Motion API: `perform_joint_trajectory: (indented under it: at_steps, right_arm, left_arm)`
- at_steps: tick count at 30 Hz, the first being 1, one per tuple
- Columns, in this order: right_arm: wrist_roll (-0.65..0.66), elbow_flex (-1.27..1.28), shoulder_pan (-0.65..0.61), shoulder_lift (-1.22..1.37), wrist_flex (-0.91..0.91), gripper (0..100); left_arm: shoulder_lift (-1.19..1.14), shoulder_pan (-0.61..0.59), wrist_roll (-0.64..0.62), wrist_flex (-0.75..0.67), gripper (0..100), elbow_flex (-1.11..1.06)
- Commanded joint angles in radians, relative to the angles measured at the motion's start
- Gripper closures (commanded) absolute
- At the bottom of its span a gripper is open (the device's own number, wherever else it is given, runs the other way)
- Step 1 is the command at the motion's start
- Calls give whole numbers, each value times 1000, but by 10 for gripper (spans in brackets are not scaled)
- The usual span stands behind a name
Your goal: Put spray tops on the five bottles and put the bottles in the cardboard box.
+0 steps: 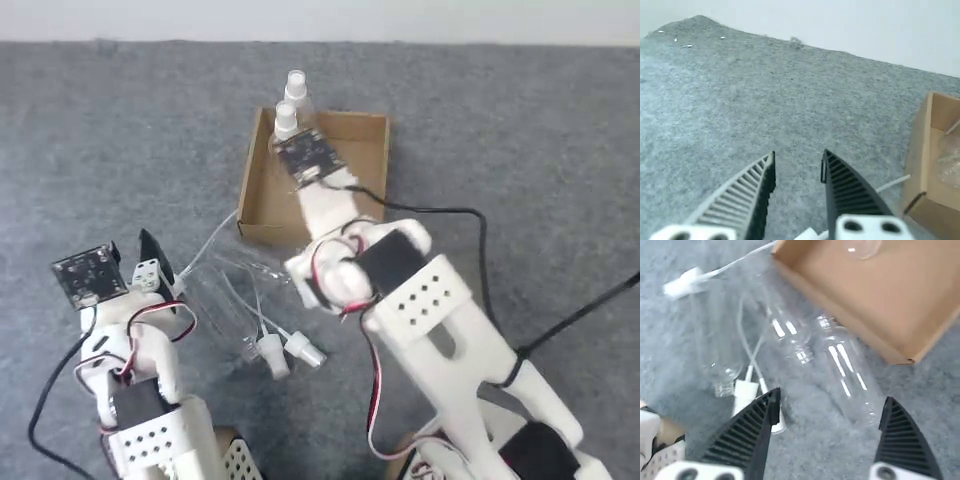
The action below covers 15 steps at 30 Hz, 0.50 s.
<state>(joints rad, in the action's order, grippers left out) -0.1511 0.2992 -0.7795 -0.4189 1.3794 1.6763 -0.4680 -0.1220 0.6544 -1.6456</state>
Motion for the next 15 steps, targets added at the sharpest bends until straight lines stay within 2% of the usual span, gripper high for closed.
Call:
perform_joint_trajectory:
  at_steps: [1, 3, 7, 11, 15]
  right_arm:
    - [71, 32, -33, -41, -8, 723]
    - [126, 63, -35, -16, -31, 723]
    - [137, 72, -33, 73, -44, 723]
    - [147, 28, -22, 174, -48, 723]
    - [221, -41, 12, 282, -48, 723]
  left_arm:
    - [12, -9, -11, -48, 856, 21]
    - [12, -9, -11, -48, 856, 21]
    - [12, -9, -11, -48, 856, 19]
    - [12, -9, -11, -48, 856, 19]
    - [12, -8, -11, -48, 856, 19]
